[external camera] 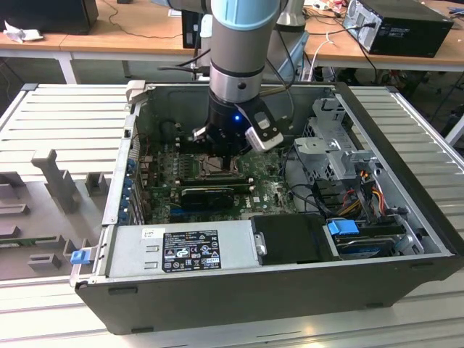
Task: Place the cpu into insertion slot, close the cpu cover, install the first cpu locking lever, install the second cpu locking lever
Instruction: 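Install the second cpu locking lever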
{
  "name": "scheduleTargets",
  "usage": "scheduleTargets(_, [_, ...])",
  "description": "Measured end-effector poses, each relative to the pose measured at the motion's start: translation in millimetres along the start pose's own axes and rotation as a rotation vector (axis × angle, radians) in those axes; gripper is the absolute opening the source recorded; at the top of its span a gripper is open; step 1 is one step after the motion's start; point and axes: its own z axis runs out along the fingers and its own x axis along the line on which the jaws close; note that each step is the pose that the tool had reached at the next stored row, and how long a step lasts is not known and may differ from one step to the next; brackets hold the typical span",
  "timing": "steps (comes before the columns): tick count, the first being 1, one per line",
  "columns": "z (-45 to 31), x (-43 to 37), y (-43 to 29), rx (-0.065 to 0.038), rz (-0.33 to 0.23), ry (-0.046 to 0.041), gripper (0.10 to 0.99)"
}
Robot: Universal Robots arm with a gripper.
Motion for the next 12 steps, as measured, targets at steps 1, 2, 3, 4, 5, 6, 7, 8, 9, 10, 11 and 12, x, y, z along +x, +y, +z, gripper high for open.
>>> scheduleTargets(1, [0.7, 1.0, -0.5, 0.0, 0.0, 0.0, 0.106])
scheduleTargets(2, [1.1, 1.6, -0.9, -0.001, 0.0, 0.0, 0.106])
scheduleTargets(3, [1.6, 2.4, -1.2, -0.001, 0.0, 0.0, 0.106])
scheduleTargets(4, [2.6, 6.4, -1.2, -0.005, 0.0, -0.0002, 0.106])
scheduleTargets(5, [3.6, 10.8, -1.0, -0.014, -0.001, -0.0008, 0.106])
scheduleTargets(6, [4.7, 14.5, -0.8, -0.026, -0.002, -0.0016, 0.106])
scheduleTargets(7, [6.3, 16.4, -0.8, -0.033, -0.003, -0.002, 0.106])
scheduleTargets(8, [8.4, 18.4, -0.9, -0.039, -0.003, -0.0024, 0.106])
scheduleTargets(9, [10.5, 19.8, -1.0, -0.043, -0.004, -0.0027, 0.106])
scheduleTargets(10, [12.6, 21.0, -1.1, -0.047, -0.004, -0.0028, 0.106])
scheduleTargets(11, [14.0, 21.7, -1.1, -0.048, -0.005, -0.0029, 0.106])
scheduleTargets(12, [15.2, 22.2, -1.2, -0.05, -0.005, -0.003, 0.106])
